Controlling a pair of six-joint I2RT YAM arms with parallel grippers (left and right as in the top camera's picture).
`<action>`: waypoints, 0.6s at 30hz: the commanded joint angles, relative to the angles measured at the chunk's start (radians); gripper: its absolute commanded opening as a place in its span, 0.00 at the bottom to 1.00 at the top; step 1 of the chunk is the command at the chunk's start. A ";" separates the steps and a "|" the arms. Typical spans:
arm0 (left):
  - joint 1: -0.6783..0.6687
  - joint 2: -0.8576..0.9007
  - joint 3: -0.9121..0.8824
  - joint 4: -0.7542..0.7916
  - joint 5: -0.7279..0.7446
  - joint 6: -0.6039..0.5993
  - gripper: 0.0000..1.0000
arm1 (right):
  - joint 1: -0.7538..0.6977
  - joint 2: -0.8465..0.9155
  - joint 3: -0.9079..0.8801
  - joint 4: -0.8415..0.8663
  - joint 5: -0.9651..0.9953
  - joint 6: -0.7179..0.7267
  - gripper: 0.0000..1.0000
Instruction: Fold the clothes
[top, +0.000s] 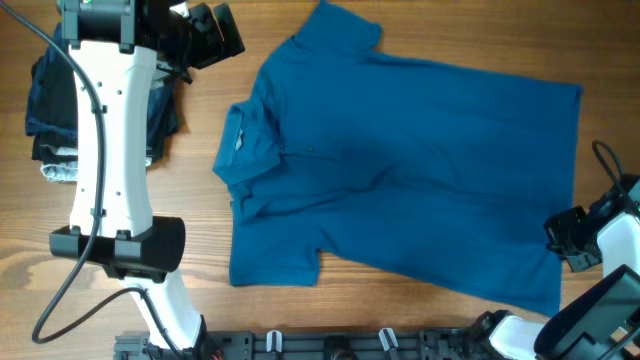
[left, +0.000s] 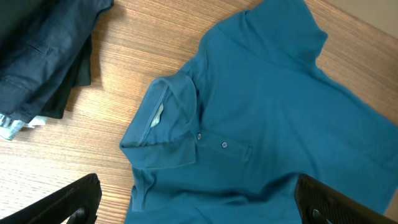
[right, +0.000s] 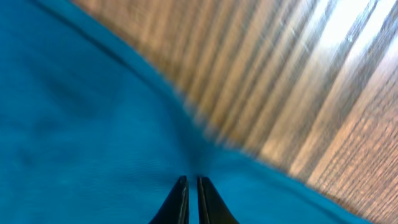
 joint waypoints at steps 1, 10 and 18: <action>0.001 -0.018 0.002 0.000 0.008 -0.006 1.00 | 0.014 0.011 0.025 -0.002 0.039 0.027 0.05; 0.001 -0.018 0.002 0.000 0.008 -0.006 1.00 | 0.027 0.126 -0.024 0.119 0.027 0.002 0.04; 0.001 -0.018 0.002 0.000 0.008 -0.006 1.00 | 0.023 0.429 0.162 0.158 0.065 -0.003 0.04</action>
